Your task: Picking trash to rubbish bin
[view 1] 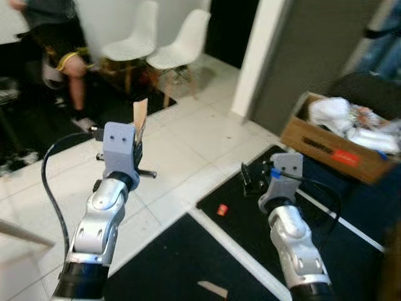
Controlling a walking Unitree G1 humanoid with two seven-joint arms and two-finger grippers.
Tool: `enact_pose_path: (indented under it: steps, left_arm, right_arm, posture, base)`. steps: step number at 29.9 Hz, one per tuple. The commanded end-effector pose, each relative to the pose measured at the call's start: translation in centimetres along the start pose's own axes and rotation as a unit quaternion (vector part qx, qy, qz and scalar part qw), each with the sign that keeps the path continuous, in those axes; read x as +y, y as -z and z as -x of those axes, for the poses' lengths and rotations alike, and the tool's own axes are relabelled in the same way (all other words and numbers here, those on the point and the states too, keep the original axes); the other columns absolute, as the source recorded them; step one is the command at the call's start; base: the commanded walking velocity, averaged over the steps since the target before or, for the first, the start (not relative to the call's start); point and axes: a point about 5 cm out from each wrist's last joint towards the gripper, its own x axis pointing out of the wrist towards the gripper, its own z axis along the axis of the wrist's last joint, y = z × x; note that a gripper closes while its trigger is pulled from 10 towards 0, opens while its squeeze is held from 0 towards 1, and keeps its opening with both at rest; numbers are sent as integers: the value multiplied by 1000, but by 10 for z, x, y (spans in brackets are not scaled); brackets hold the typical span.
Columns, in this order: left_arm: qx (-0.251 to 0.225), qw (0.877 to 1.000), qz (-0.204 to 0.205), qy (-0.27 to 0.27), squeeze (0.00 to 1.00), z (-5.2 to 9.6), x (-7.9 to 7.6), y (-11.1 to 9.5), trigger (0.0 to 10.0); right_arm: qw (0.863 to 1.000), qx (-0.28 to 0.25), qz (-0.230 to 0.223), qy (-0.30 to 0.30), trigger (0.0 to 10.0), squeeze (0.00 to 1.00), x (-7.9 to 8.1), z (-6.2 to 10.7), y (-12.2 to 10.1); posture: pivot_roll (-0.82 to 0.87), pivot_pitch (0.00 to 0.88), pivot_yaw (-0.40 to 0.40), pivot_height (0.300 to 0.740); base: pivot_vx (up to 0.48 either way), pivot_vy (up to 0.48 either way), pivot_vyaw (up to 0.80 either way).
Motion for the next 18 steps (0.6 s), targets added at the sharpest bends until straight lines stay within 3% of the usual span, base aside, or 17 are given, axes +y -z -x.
enact_pose_path:
  steps: [1,12,18]
  left_arm:
    - [5,1000,-6,-3,0,0,0,0,10000]
    - [20,999,7,-35,0,3,8,8,10000]
    - [40,999,-6,-35,0,2,10,12,10000]
  right_arm:
    - [1000,23,3,10,10000,0,-5,2,8]
    - [999,45,2,18,10000,0,-7,0,16]
    - [998,58,-2,29,10000,0,-11,2,20]
  posture:
    - [-28,91,-25,740]
    - [-32,87,-21,740]
    - [-24,85,-22,740]
  base:
    - [0,0,-800]
    - [0,0,-800]
    - [0,0,-800]
